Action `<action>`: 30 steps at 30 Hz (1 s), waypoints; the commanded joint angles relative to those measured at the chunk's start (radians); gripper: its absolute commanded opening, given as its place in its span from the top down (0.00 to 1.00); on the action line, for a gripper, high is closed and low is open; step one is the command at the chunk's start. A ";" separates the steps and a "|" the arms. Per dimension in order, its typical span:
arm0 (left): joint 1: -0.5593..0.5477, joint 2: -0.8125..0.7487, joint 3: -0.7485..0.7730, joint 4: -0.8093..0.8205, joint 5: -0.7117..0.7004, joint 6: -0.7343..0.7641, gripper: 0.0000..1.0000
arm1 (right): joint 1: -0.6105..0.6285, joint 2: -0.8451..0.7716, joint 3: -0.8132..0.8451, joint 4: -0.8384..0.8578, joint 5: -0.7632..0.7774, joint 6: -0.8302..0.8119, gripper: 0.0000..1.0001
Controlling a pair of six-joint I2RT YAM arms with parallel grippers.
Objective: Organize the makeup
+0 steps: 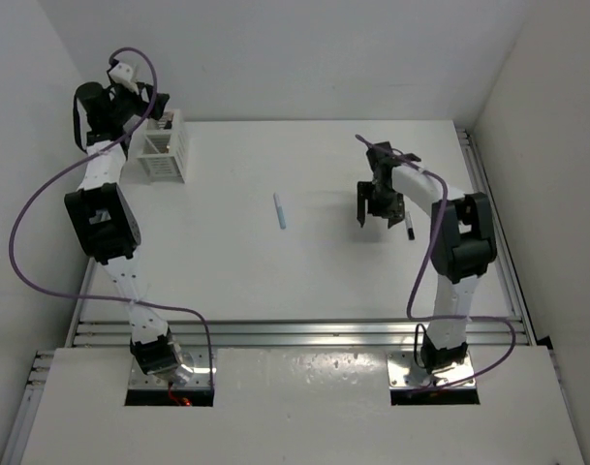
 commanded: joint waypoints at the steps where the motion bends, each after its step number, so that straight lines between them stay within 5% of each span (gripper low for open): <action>1: -0.009 -0.061 -0.015 -0.034 0.094 0.008 0.21 | -0.069 -0.139 -0.004 -0.069 -0.064 -0.162 0.25; 6: -0.028 -0.071 -0.025 -0.065 0.114 -0.001 0.21 | -0.302 -0.044 0.014 -0.140 -0.124 -0.204 0.00; 16: -0.019 -0.112 -0.066 -0.142 0.150 0.068 0.21 | -0.483 0.092 0.054 -0.048 -0.291 -0.299 0.01; 30: -0.018 -0.121 -0.066 -0.132 0.141 0.026 0.20 | -0.545 0.275 0.336 -0.146 -0.128 -0.356 0.16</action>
